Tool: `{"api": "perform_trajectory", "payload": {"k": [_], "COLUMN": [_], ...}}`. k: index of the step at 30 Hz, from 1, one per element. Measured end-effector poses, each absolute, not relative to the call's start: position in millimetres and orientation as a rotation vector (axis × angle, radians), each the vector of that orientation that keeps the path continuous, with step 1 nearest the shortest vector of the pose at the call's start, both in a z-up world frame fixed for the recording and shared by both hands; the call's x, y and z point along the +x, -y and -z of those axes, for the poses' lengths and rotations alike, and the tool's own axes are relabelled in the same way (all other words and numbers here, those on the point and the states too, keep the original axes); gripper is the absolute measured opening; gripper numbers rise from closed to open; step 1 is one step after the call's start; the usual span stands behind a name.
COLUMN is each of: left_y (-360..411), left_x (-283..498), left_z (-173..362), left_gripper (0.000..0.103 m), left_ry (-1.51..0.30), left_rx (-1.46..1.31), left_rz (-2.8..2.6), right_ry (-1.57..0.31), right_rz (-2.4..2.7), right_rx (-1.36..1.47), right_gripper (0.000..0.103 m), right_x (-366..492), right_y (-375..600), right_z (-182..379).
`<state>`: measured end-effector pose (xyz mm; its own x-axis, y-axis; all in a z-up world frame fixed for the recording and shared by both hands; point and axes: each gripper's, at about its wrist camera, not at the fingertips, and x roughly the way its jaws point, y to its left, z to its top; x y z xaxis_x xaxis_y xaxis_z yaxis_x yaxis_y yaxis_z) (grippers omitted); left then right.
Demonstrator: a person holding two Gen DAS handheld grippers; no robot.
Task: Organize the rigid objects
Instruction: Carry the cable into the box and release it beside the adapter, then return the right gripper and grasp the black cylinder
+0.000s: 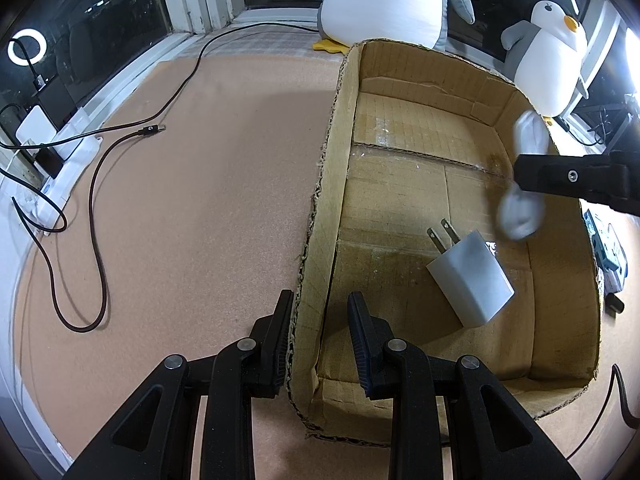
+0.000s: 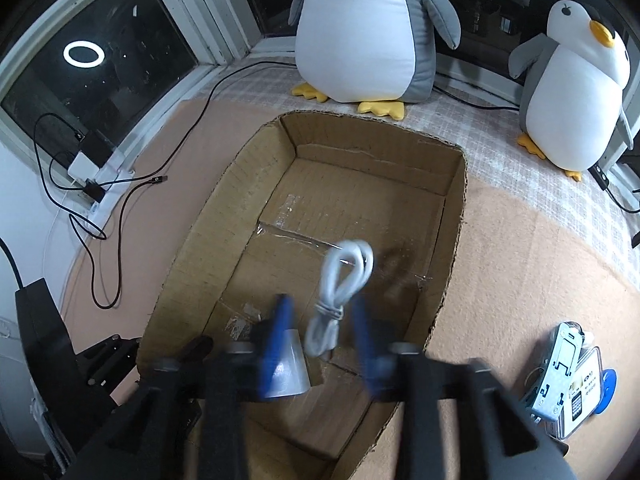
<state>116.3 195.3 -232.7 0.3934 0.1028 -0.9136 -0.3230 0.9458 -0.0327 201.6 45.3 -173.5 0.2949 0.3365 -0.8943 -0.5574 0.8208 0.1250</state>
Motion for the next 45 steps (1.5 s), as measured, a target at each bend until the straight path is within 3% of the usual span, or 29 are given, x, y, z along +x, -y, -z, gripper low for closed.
{"api": "perform_trajectory", "payload": {"k": [13,24,34,45], "left_y": [-197,-196,-195,-195], "left_x": [116,116,117,116], "left_z": [233,232,232,233], "left_gripper": [0.029,0.029,0.029,0.029], "left_ry": [-1.137,-1.137,-1.135,-1.132], "left_rx": [-0.216,-0.209,-0.203,-0.214], "left_rz": [-0.274,-0.279,-0.282,-0.276], "right_ry": [-1.105,-1.086,-1.201,-1.308], "right_rz": [-0.600,-0.491,-0.235,-0.140], "right_rx": [-0.175,-0.038,0.104,0.159], "right_gripper": [0.055,0.061,0.063,0.063], "right_x": [195,182,183,200], "right_y": [-18,97,206,219], "right_z": [154,131,165,205]}}
